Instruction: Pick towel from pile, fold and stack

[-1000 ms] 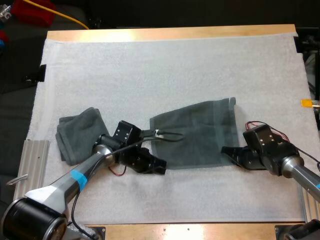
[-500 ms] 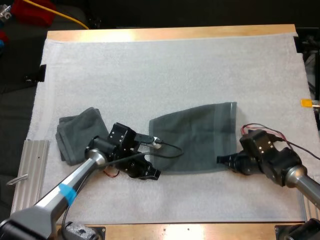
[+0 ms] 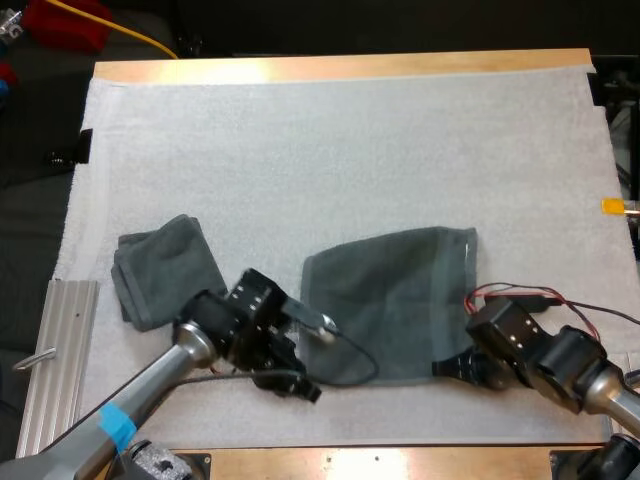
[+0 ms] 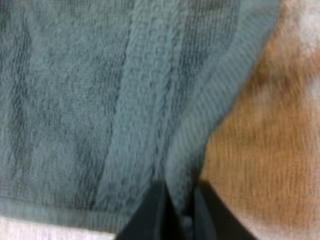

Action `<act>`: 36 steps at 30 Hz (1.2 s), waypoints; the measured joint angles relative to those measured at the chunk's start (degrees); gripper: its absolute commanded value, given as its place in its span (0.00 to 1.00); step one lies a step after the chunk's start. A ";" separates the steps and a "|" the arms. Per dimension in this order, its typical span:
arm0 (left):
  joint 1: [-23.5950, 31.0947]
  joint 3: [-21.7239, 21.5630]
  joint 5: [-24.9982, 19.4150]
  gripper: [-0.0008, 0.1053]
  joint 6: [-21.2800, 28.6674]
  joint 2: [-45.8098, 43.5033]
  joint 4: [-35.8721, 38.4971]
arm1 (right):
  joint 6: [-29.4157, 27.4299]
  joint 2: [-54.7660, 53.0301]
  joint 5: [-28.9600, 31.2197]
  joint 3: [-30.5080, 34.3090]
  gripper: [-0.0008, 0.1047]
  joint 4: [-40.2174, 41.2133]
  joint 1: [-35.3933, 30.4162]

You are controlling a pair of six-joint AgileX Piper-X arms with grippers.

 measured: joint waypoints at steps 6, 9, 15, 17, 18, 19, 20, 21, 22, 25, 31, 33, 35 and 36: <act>-5.03 0.00 -2.72 0.01 0.14 0.00 4.13 | 0.31 -2.49 0.00 0.00 0.07 4.50 2.25; -6.58 0.00 -3.29 0.01 0.34 0.00 4.46 | 0.52 -2.76 0.00 0.00 0.07 5.16 2.54; -5.00 0.00 -0.18 0.01 0.35 0.00 3.83 | 4.48 -2.76 0.00 0.00 0.07 2.83 2.54; -3.50 0.00 3.46 0.01 0.35 0.00 3.49 | 6.16 -2.76 -0.49 0.00 0.07 1.40 2.54; -2.76 0.00 5.21 0.01 0.35 0.00 3.54 | 6.70 -2.76 -1.26 -0.05 0.07 1.12 2.54; -2.17 0.00 6.45 0.01 0.35 0.00 3.80 | 6.93 -2.76 -2.19 -0.22 0.07 1.14 2.54; -1.99 0.00 6.65 0.01 0.35 0.00 4.10 | 7.14 -2.76 -3.00 -0.36 0.07 1.33 2.54; -1.99 0.00 6.79 0.01 0.40 0.00 4.45 | 7.45 -2.76 -3.38 -0.48 0.07 1.58 2.54; -2.01 0.00 6.99 0.01 0.58 0.00 4.95 | 7.63 -2.76 -3.48 -0.52 0.06 1.92 2.54; -3.01 0.00 6.91 0.01 1.43 0.00 6.37 | 7.66 -2.76 -3.47 -0.49 0.06 3.61 2.54; -10.84 0.00 4.91 0.01 1.59 0.00 9.34 | 6.55 -2.76 -4.27 -1.54 0.06 9.91 2.54; -13.16 0.00 3.80 0.01 0.61 0.00 9.31 | 5.95 -2.80 -4.56 -2.19 0.06 11.87 2.54; -13.97 0.00 3.42 0.01 0.35 0.00 9.31 | 5.13 -3.25 -4.68 -2.65 0.06 13.05 2.54; -13.95 0.00 3.17 0.01 0.31 0.00 9.27 | 4.79 -3.53 -4.76 -2.80 0.06 13.20 2.54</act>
